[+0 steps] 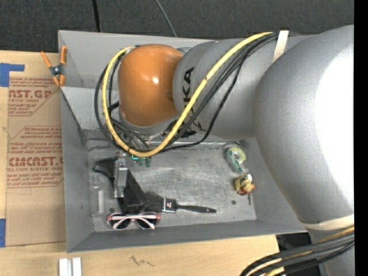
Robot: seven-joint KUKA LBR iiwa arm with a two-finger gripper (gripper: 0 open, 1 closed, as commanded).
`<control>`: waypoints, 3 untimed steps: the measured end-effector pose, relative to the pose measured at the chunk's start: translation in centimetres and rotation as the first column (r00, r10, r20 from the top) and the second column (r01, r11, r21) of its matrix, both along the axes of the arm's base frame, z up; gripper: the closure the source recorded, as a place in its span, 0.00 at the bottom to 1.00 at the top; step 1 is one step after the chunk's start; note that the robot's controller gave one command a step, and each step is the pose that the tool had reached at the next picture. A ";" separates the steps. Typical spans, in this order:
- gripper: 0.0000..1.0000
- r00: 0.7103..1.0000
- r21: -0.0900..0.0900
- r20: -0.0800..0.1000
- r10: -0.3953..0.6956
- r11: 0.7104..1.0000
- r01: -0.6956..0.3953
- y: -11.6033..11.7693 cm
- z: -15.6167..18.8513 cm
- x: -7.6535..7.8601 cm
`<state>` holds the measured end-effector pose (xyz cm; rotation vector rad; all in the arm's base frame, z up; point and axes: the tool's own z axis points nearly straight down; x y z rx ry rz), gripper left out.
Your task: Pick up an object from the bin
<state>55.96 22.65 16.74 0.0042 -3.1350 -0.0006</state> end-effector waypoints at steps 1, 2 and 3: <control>0.00 1.000 0.002 0.008 -0.002 1.000 0.002 -0.1 0.5 0.2; 0.00 0.996 0.005 0.014 -0.090 0.996 0.090 -0.2 -1.9 0.0; 0.00 0.982 0.001 0.007 -0.190 0.982 0.190 -1.0 -5.0 -1.3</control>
Offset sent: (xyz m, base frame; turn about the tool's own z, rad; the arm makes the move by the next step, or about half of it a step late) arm -0.0117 -0.0075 -0.0974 0.3296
